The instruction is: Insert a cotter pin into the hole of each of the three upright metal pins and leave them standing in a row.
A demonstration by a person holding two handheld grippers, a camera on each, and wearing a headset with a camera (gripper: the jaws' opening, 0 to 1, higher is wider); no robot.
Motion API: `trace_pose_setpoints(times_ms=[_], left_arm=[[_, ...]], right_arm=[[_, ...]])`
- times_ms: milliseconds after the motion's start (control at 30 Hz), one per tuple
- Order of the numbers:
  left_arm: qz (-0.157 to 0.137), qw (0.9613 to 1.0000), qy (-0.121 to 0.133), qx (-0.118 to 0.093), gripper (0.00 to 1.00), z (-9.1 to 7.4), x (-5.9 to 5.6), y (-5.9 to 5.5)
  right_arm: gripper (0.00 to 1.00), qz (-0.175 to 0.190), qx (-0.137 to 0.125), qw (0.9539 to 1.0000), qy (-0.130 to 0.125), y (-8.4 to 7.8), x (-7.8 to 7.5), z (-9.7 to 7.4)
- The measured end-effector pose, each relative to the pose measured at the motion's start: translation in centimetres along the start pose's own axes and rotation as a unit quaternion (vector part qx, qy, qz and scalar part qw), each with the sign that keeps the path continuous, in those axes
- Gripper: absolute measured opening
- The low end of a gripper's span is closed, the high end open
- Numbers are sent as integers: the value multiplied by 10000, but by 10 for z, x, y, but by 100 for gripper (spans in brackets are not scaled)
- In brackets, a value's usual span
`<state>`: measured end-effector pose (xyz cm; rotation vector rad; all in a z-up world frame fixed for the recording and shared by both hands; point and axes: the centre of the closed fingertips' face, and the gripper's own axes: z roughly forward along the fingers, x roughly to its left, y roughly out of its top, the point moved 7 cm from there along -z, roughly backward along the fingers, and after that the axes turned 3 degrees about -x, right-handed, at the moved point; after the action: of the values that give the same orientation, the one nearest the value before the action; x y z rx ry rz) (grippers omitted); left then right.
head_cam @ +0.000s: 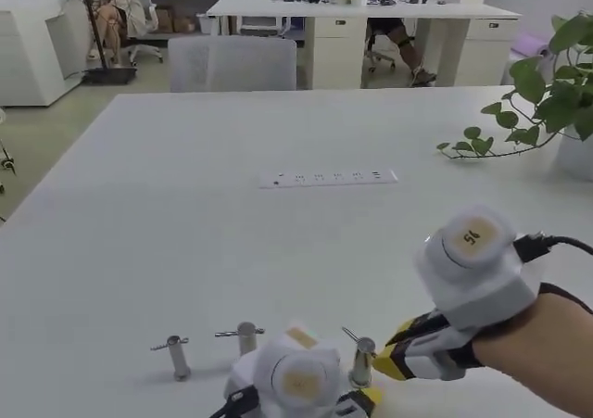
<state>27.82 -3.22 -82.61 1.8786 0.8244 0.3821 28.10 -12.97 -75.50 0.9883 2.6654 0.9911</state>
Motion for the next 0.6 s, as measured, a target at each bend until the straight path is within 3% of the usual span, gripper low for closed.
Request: trace_pose_setpoints(times_ms=[267, 433, 600], left_arm=[[123, 9994, -314, -78, 45, -17, 2, 9], [119, 9989, -433, -111, 49, -35, 9, 17], [129, 9978, -620, -182, 51, -50, 7, 22]], right_arm=[[24, -42, -183, 9998, 41, -7, -4, -7], [31, -110, -245, 9996, 16, -15, -5, -8], [36, -164, -300, 9994, 86, -18, -2, -7]])
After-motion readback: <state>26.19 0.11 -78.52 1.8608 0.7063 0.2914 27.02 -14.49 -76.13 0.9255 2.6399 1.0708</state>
